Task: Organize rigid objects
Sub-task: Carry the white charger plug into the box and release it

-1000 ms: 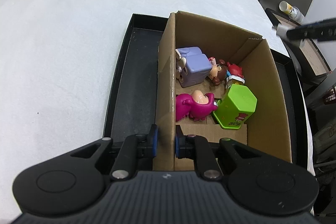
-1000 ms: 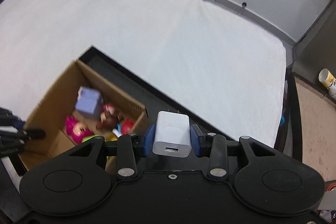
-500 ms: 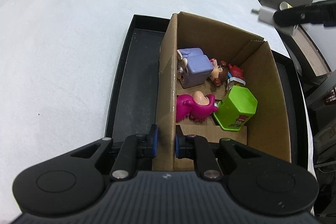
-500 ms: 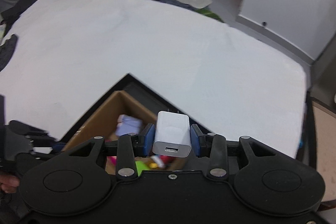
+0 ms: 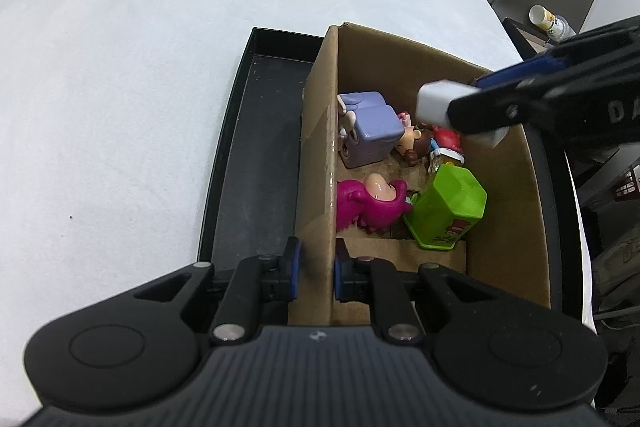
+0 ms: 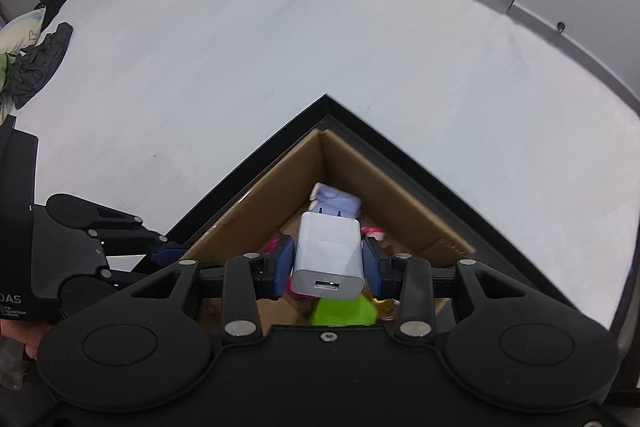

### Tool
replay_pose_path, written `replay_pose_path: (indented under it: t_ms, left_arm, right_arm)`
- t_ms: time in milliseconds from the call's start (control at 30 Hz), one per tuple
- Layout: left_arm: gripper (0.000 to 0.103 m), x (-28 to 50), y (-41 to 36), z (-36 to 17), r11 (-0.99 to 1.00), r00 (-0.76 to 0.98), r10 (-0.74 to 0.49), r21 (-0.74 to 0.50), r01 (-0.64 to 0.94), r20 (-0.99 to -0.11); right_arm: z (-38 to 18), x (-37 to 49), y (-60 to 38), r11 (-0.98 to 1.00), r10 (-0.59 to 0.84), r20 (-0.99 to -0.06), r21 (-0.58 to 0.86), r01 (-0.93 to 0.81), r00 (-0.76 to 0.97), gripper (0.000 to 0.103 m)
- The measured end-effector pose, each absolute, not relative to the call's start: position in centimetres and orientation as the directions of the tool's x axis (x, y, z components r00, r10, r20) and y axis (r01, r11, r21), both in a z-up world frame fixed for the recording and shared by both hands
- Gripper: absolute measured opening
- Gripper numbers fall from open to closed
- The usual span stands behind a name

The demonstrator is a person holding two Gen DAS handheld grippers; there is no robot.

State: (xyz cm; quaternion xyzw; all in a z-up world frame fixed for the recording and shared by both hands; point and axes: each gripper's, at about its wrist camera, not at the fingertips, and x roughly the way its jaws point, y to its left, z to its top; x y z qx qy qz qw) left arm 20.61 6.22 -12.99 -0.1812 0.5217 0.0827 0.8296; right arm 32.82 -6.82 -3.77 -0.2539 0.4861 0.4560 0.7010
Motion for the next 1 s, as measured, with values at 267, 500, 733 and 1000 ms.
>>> replay_pose_path:
  t_ms: [267,500,733,1000]
  left_arm:
    - [0.015,20.5,6.8,-13.1,0.916,0.446,-0.066,-0.232,-0.327,-0.892]
    - [0.016,20.4,7.0,-13.2,0.914,0.448,-0.076,-0.242,-0.326,-0.891]
    - [0.016,20.5,7.1,-13.3,0.913,0.445,-0.087,-0.250,-0.323,-0.891]
    - [0.016,20.6,7.2,-13.3,0.912,0.445,-0.084,-0.249,-0.327,-0.892]
  right_arm:
    - [-5.8,31.7,-5.2,0.426,0.357,-0.933,0.118,-0.897,0.046,0.037]
    - [-7.7,31.4,-4.2,0.420,0.322,-0.946,0.126,-0.898,0.018,0.037]
    - [-8.5,31.2,-3.4,0.395,0.320,-0.947,0.100,-0.913,0.034,0.040]
    - [-7.0,32.4,-4.6,0.446,0.322,-0.940,0.048,-0.894,0.110,0.043]
